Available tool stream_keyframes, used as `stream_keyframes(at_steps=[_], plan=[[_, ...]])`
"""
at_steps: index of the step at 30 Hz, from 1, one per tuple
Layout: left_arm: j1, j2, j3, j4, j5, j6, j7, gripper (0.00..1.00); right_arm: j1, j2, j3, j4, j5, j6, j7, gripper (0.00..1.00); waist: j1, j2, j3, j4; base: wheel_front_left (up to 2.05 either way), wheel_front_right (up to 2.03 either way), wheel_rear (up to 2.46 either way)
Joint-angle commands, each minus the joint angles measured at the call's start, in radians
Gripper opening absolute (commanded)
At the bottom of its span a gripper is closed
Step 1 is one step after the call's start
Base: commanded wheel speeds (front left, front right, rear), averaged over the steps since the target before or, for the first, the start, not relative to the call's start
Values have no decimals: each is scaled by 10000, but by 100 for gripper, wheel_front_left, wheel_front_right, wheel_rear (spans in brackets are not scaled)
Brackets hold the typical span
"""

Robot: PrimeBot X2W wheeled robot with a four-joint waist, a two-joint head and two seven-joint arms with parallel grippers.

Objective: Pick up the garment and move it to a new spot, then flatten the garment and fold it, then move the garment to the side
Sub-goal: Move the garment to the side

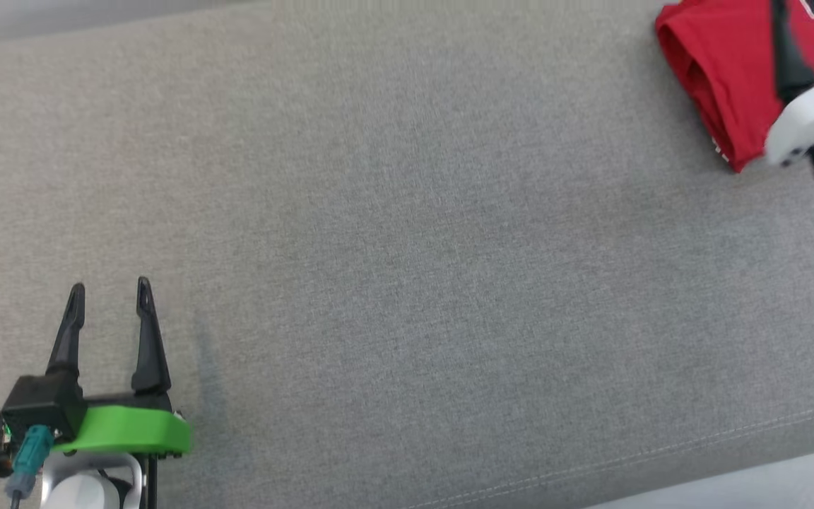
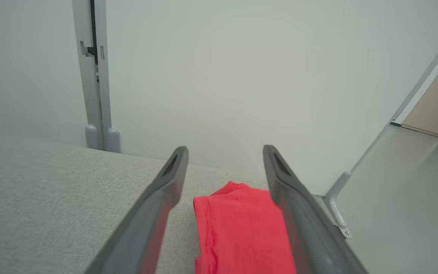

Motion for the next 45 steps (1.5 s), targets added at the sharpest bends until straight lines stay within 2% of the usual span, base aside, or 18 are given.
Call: stream_keyframes(at_steps=[1,10,18,23,33,45], plan=[[242,-44,68,-6,-96,51,-42,100,429,107,-153,-300,53,-15,-42,100,0,0,-858,191,0,0,0],[738,-198,195,112,-68,-28,-35,100,3507,1376,-1204,-2575,-121,-15,-42,100,0,0,-1618,458,0,0,0],[706,-290,118,448,19,-190,-38,100,5705,2381,-1426,-3980,-229,-15,-42,100,0,0,-2052,808,0,0,0],[677,-254,20,797,80,-365,-36,100,7333,3083,-1975,-4916,-696,-13,-45,100,0,0,-2455,1182,0,0,0],[978,-327,-89,1039,53,-443,-37,100,8954,3878,-2338,-5825,-1147,-13,101,100,0,0,-3058,1311,0,0,0],[901,-323,-220,1146,-181,-637,-37,100,9446,4165,-2771,-6442,-1563,-13,338,100,0,0,-3213,1403,0,0,0]])
